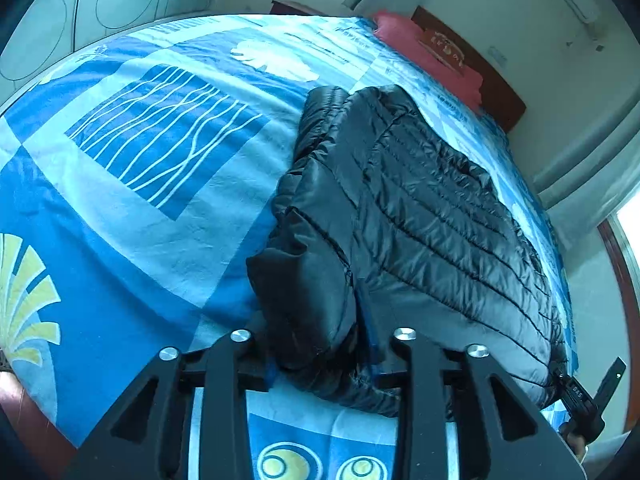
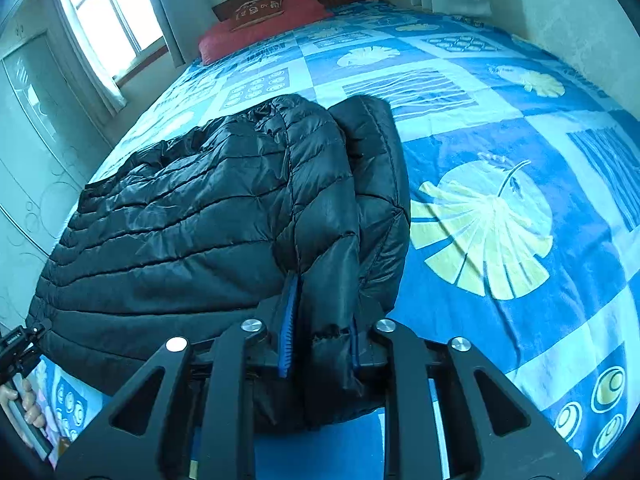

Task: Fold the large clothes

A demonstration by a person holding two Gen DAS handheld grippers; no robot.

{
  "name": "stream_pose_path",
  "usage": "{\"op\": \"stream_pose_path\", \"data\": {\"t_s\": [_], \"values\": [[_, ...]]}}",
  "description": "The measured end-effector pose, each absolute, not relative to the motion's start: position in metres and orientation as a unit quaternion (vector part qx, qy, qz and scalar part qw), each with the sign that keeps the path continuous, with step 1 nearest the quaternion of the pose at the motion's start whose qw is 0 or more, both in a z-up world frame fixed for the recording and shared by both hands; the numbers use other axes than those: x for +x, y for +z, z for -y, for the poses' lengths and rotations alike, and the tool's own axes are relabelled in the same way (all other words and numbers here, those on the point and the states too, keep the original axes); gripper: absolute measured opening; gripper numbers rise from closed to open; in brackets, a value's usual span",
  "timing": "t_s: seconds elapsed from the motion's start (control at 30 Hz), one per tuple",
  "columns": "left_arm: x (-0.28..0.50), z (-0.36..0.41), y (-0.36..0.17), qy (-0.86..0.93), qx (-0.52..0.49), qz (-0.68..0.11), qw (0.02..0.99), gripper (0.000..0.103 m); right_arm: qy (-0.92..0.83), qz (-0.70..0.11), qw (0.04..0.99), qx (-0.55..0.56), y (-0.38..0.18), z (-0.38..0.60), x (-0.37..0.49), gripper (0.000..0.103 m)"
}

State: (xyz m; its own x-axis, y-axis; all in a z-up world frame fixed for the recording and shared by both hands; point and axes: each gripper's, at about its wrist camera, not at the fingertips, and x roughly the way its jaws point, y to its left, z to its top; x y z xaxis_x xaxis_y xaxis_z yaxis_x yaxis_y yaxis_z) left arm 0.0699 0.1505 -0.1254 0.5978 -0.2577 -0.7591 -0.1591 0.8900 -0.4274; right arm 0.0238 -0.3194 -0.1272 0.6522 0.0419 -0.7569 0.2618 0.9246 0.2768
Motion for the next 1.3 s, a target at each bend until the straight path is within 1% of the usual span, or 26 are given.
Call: {"op": "stream_pose_path", "data": {"t_s": [0.03, 0.07, 0.1, 0.17, 0.23, 0.3, 0.37, 0.4, 0.43, 0.57, 0.67, 0.7, 0.73, 0.77, 1.0, 1.17, 1.27, 1.3], "values": [[0.071, -0.153, -0.125, -0.027, -0.233, -0.449, 0.862, 0.042, -0.063, -0.414, 0.889, 0.186, -0.127, 0.322, 0.023, 0.033], [0.071, -0.153, -0.124, -0.025, -0.232, -0.452, 0.861, 0.046, -0.066, -0.414, 0.888, 0.190, -0.127, 0.324, 0.021, 0.034], [0.070, -0.155, -0.124, -0.024, -0.231, -0.453, 0.861, 0.051, -0.067, -0.413, 0.887, 0.195, -0.126, 0.327, 0.019, 0.038], [0.067, -0.159, -0.122, -0.023, -0.234, -0.455, 0.859, 0.056, -0.072, -0.412, 0.886, 0.199, -0.123, 0.331, 0.013, 0.042], [0.061, -0.163, -0.123, -0.024, -0.239, -0.458, 0.856, 0.058, -0.074, -0.412, 0.886, 0.199, -0.119, 0.334, 0.008, 0.043], [0.057, -0.167, -0.120, -0.024, -0.236, -0.463, 0.854, 0.063, -0.079, -0.414, 0.885, 0.198, -0.113, 0.337, 0.001, 0.044], [0.049, -0.170, -0.117, -0.024, -0.229, -0.466, 0.854, 0.063, -0.089, -0.413, 0.885, 0.195, -0.106, 0.341, -0.006, 0.046], [0.047, -0.172, -0.115, -0.024, -0.224, -0.467, 0.855, 0.064, -0.097, -0.413, 0.885, 0.193, -0.102, 0.343, -0.011, 0.051], [0.044, -0.174, -0.111, -0.024, -0.216, -0.469, 0.856, 0.064, -0.105, -0.411, 0.885, 0.192, -0.098, 0.346, -0.015, 0.052], [0.038, -0.181, -0.092, -0.009, -0.183, -0.462, 0.868, 0.064, -0.122, -0.398, 0.890, 0.187, -0.082, 0.349, -0.022, 0.052], [0.041, -0.186, -0.078, -0.013, -0.178, -0.448, 0.876, 0.064, -0.111, -0.389, 0.896, 0.184, -0.073, 0.339, -0.014, 0.051], [0.044, -0.186, -0.075, -0.015, -0.176, -0.443, 0.879, 0.064, -0.097, -0.390, 0.898, 0.179, -0.072, 0.331, -0.007, 0.047], [0.048, -0.185, -0.073, -0.017, -0.173, -0.441, 0.880, 0.064, -0.085, -0.394, 0.898, 0.173, -0.072, 0.322, 0.003, 0.041], [0.053, -0.184, -0.072, -0.017, -0.170, -0.441, 0.881, 0.064, -0.066, -0.401, 0.899, 0.165, -0.073, 0.309, 0.014, 0.040], [0.094, -0.167, -0.075, -0.031, -0.137, -0.459, 0.877, 0.064, 0.033, -0.417, 0.901, 0.118, -0.071, 0.226, 0.094, 0.038], [0.126, -0.160, -0.070, -0.039, -0.120, -0.461, 0.878, 0.064, 0.064, -0.416, 0.902, 0.101, -0.069, 0.186, 0.138, 0.038], [0.141, -0.159, -0.075, -0.043, -0.117, -0.470, 0.874, 0.064, 0.063, -0.440, 0.891, 0.095, -0.088, 0.173, 0.158, 0.038], [0.145, -0.159, -0.077, -0.043, -0.117, -0.475, 0.871, 0.064, 0.059, -0.461, 0.881, 0.089, -0.103, 0.170, 0.166, 0.038]]}}
